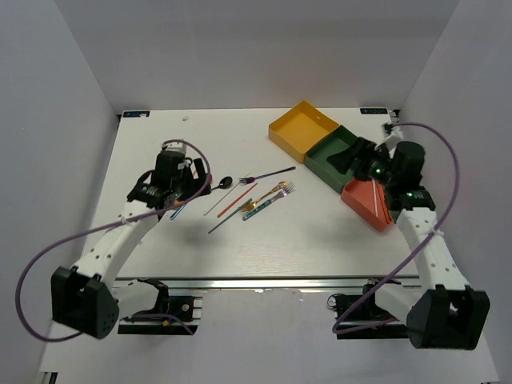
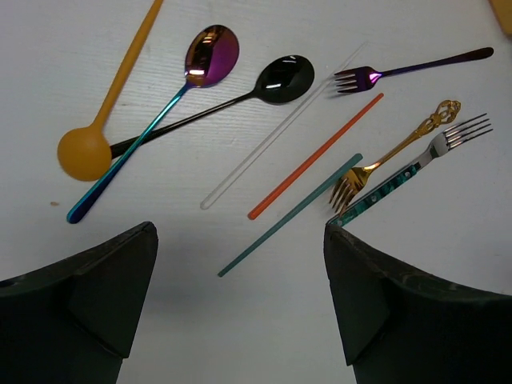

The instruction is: Sort the eating utensils into containers

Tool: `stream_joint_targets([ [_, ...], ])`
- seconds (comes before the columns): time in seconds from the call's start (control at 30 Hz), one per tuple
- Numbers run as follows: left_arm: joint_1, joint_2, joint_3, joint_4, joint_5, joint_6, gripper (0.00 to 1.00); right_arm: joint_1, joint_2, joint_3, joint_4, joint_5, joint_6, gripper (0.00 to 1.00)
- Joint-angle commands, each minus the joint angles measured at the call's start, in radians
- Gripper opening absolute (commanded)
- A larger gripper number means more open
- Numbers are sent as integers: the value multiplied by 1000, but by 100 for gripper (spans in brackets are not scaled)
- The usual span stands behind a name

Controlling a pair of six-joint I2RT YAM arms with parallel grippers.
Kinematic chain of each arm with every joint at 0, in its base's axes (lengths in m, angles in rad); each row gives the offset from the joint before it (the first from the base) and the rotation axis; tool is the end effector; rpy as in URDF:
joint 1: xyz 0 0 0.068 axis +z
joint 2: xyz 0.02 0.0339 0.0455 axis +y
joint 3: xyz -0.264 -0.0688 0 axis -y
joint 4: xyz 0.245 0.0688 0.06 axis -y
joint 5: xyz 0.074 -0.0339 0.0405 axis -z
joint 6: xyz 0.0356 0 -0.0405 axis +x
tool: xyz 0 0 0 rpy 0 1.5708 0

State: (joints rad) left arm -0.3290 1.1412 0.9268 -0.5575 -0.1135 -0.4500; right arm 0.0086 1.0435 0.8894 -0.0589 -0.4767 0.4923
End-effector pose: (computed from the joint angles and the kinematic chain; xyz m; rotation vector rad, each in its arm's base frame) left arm 0.2290 -0.0739 0.2837 -0.1983 2.3421 -0.2532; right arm 0.2416 0.0184 0.3410 0.0882 1.8254 0.7808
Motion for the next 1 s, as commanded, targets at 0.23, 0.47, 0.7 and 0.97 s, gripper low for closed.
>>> stream_joint_targets([
  [0.23, -47, 382, 274, -93, 107, 168, 78, 159, -86, -128, -117, 61, -90, 89],
  [0.47, -128, 561, 377, -124, 31, 264, 65, 162, -131, -182, -108, 24, -132, 89],
  [0.7, -153, 679, 443, -94, 12, 312, 49, 163, -129, -219, -70, -34, -124, 89],
  [0.97, -153, 769, 484, -105, -12, 350, 41, 165, -148, -225, -65, -48, -129, 89],
])
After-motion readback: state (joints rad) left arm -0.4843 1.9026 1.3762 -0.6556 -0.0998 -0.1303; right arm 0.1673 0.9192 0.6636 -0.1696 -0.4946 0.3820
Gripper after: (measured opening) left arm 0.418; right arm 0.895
